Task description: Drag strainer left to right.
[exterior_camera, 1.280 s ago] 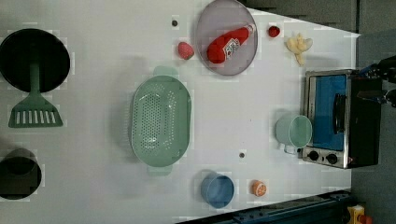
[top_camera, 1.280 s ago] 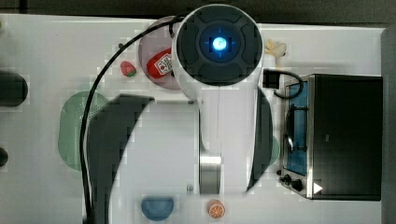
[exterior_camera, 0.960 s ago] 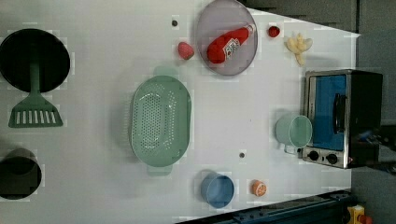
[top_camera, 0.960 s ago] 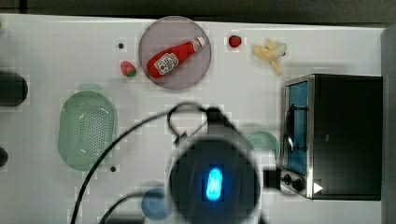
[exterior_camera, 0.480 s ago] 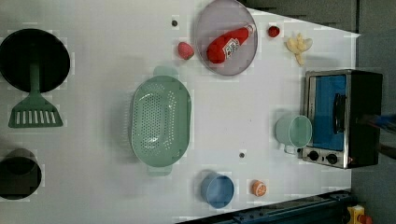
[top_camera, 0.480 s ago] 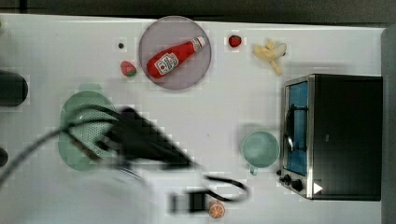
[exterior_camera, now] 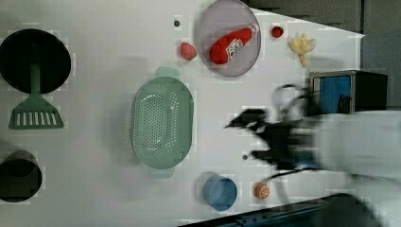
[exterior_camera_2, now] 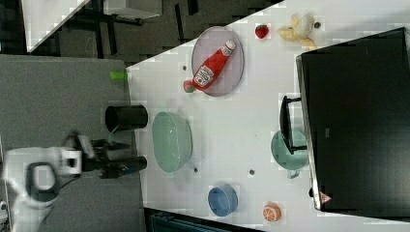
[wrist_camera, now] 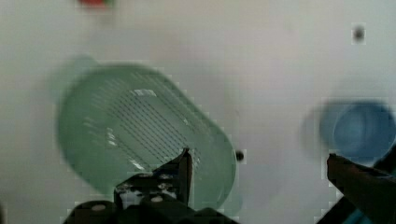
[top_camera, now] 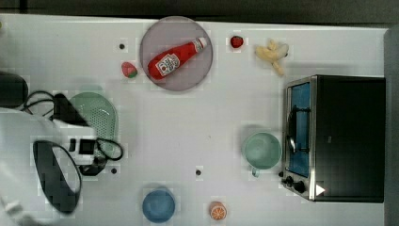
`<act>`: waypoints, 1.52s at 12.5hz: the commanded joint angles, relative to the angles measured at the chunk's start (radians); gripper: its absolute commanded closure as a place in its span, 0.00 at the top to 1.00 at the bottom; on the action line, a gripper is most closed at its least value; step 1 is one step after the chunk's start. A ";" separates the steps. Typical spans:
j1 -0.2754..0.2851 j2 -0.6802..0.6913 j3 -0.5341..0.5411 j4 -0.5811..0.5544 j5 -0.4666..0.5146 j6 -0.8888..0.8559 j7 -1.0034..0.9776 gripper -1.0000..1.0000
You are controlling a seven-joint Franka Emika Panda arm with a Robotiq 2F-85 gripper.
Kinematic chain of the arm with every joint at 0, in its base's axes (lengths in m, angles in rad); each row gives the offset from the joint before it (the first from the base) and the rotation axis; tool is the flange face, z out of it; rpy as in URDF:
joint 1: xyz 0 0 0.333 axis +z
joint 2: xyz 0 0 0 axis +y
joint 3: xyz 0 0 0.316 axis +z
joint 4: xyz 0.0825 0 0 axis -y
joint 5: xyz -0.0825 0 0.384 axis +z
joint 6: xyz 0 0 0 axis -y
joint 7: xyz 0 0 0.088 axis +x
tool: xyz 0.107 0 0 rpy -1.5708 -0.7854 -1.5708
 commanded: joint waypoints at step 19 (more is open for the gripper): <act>0.087 0.478 -0.148 -0.150 -0.170 0.683 0.718 1.00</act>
